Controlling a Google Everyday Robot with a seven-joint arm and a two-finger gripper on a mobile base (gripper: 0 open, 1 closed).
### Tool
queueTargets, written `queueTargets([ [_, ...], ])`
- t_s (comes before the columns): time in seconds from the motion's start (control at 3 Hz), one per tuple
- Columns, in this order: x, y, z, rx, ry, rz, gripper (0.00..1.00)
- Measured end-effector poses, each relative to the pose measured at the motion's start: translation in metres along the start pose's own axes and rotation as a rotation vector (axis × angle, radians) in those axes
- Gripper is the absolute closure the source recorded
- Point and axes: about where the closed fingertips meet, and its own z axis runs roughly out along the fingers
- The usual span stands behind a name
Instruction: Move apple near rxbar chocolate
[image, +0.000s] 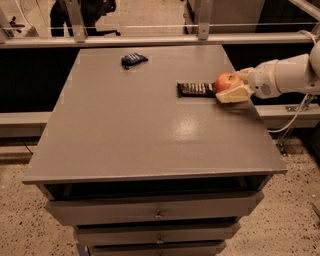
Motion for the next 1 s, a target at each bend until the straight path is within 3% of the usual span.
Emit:
queueTargets([
  [0.33, 0.0082, 0.0000, 0.0000, -0.005, 0.010, 0.016, 0.21],
  [0.67, 0.0107, 0.0012, 0.0011, -0.009, 0.014, 0.022, 0.00],
  [1.0, 0.0104, 0.0010, 0.0000, -0.007, 0.014, 0.022, 0.00],
])
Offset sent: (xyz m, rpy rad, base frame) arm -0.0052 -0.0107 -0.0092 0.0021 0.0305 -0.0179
